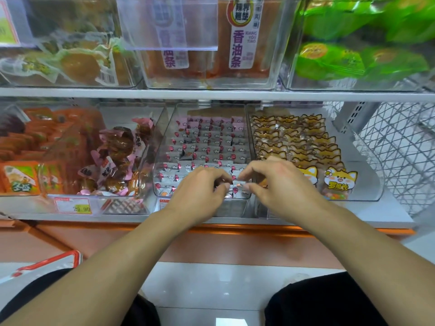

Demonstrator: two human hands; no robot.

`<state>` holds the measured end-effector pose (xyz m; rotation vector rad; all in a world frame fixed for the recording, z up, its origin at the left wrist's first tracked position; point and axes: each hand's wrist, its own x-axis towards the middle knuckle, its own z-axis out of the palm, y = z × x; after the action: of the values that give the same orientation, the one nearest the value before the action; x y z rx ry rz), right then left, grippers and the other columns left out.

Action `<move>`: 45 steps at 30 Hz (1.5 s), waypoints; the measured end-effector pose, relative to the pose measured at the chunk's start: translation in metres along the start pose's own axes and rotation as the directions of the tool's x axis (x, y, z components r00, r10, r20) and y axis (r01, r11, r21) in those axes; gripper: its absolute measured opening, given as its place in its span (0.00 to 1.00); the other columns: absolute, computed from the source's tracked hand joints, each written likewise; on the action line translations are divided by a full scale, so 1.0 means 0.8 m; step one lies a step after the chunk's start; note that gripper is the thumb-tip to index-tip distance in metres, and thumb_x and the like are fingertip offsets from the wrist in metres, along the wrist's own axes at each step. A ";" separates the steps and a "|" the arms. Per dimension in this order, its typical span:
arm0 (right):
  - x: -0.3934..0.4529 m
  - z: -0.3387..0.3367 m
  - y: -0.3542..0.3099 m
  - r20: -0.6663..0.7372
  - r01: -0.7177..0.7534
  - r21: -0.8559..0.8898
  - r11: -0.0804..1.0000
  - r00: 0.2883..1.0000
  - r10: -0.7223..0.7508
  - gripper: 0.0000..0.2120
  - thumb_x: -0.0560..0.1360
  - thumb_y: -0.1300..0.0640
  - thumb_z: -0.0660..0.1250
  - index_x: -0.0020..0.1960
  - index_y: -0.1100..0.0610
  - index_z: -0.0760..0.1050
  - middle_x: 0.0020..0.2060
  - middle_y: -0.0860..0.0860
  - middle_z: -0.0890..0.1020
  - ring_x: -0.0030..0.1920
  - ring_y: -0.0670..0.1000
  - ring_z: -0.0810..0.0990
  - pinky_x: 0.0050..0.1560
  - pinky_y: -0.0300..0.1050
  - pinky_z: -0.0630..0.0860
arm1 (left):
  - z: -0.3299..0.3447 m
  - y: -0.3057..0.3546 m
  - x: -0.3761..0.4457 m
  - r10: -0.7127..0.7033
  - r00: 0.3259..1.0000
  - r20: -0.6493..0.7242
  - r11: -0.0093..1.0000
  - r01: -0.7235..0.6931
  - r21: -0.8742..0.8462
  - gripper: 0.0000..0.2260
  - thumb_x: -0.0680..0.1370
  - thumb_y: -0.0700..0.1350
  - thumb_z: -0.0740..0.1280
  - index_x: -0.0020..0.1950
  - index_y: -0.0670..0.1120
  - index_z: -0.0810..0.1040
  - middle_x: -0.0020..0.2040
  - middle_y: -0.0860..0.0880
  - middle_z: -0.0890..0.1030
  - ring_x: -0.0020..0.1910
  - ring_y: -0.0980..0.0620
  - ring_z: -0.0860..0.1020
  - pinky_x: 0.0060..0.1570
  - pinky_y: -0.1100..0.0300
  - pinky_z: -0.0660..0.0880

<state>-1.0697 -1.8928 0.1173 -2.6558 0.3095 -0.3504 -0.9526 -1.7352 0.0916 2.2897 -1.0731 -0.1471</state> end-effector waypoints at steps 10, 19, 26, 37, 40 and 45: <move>0.035 0.005 -0.021 0.011 0.019 -0.363 0.932 1.000 -0.016 0.14 0.78 0.46 0.68 0.63 0.41 0.79 0.56 0.45 0.81 0.61 0.52 0.74 0.47 0.50 0.72 | 0.001 -0.001 0.008 -0.004 0.998 -0.070 1.000 0.005 0.012 0.21 0.73 0.62 0.73 0.59 0.52 0.80 0.36 0.56 0.79 0.41 0.54 0.78 0.44 0.52 0.78; 0.030 0.002 -0.035 -0.263 -0.083 -0.308 0.948 0.965 -0.001 0.04 0.78 0.52 0.68 0.50 0.46 0.73 0.39 0.46 0.78 0.42 0.53 0.76 0.37 0.47 0.65 | -0.002 -0.005 0.004 0.162 0.985 -0.057 0.952 -0.141 0.271 0.24 0.73 0.68 0.69 0.36 0.50 0.65 0.31 0.54 0.68 0.37 0.49 0.67 0.39 0.53 0.65; 0.014 -0.031 -0.014 -0.559 0.003 0.383 0.924 0.797 0.229 0.03 0.82 0.52 0.64 0.50 0.46 0.71 0.41 0.42 0.80 0.41 0.48 0.80 0.41 0.53 0.76 | -0.010 -0.016 -0.009 0.043 0.991 -0.126 0.998 -0.048 -0.033 0.25 0.73 0.59 0.75 0.67 0.52 0.78 0.41 0.57 0.77 0.47 0.53 0.74 0.51 0.55 0.74; 0.010 -0.021 -0.036 -0.257 -0.061 0.821 0.568 0.849 0.462 0.04 0.83 0.58 0.64 0.50 0.56 0.73 0.45 0.52 0.84 0.43 0.51 0.87 0.43 0.49 0.85 | -0.035 -0.007 -0.025 -0.153 0.982 -0.115 0.857 0.074 -0.510 0.06 0.81 0.44 0.66 0.53 0.52 0.82 0.40 0.55 0.83 0.40 0.55 0.81 0.41 0.60 0.78; 0.000 -0.006 -0.055 -0.022 -0.125 0.959 0.255 0.863 0.505 0.04 0.83 0.62 0.63 0.49 0.62 0.74 0.46 0.56 0.85 0.47 0.54 0.88 0.45 0.42 0.84 | -0.047 -0.001 -0.026 -0.321 0.944 0.076 0.495 0.236 -0.836 0.09 0.84 0.39 0.60 0.50 0.44 0.80 0.34 0.51 0.84 0.34 0.51 0.82 0.32 0.61 0.79; -0.016 0.009 -0.057 0.155 -0.270 0.942 0.198 0.875 0.458 0.05 0.83 0.62 0.62 0.49 0.61 0.73 0.31 0.49 0.84 0.42 0.56 0.88 0.46 0.44 0.85 | -0.063 -0.018 -0.036 -0.380 0.897 0.224 0.310 0.351 -0.884 0.08 0.77 0.50 0.72 0.47 0.45 0.81 0.37 0.47 0.82 0.35 0.51 0.81 0.35 0.61 0.80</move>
<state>-1.0723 -1.8467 0.1288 -1.2500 0.5595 -0.4095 -0.9452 -1.6837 0.1205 1.3959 -0.2180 -0.7126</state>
